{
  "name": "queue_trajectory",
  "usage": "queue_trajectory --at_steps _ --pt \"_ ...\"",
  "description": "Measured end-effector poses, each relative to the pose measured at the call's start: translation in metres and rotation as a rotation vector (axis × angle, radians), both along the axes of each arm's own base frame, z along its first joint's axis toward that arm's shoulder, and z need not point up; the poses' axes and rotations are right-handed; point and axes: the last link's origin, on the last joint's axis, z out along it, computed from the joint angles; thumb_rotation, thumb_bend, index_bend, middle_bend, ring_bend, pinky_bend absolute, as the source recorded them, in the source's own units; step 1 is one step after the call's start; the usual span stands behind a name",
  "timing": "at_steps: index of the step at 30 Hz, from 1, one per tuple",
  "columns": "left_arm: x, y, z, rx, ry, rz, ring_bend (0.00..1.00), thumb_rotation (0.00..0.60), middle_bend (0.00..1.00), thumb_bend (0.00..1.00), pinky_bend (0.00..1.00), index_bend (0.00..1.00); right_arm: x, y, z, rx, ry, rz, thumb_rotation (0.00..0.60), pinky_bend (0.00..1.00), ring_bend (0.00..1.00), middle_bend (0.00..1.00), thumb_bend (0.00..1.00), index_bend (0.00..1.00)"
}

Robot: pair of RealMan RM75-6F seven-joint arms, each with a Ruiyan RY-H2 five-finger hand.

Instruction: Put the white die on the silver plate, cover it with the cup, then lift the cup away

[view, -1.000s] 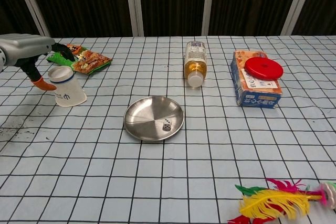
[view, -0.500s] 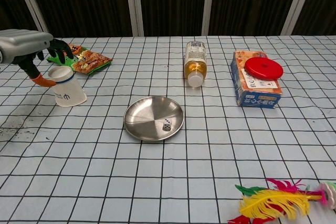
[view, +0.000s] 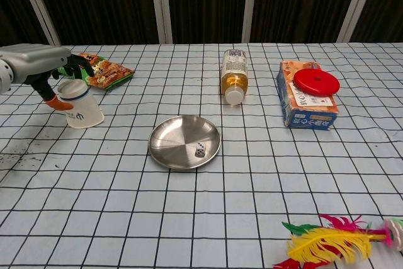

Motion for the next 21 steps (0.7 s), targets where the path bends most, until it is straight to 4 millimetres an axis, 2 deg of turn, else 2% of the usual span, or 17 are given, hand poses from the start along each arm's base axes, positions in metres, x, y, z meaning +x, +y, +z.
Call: queue_trajectory --at_steps 10,21 --pt "0.0 -0.001 0.005 0.017 0.003 -0.015 0.23 0.6 0.41 0.42 0.27 0.38 0.0 0.0 -0.001 0.009 -0.001 -0.002 0.6 0.0 0.15 0.19 0.1 0.21" --pt "-0.009 -0.002 0.009 0.013 0.054 0.007 0.23 0.6 0.37 0.42 0.25 0.4 -0.001 0.001 -0.002 0.018 0.002 -0.013 0.6 0.0 0.15 0.19 0.1 0.21"
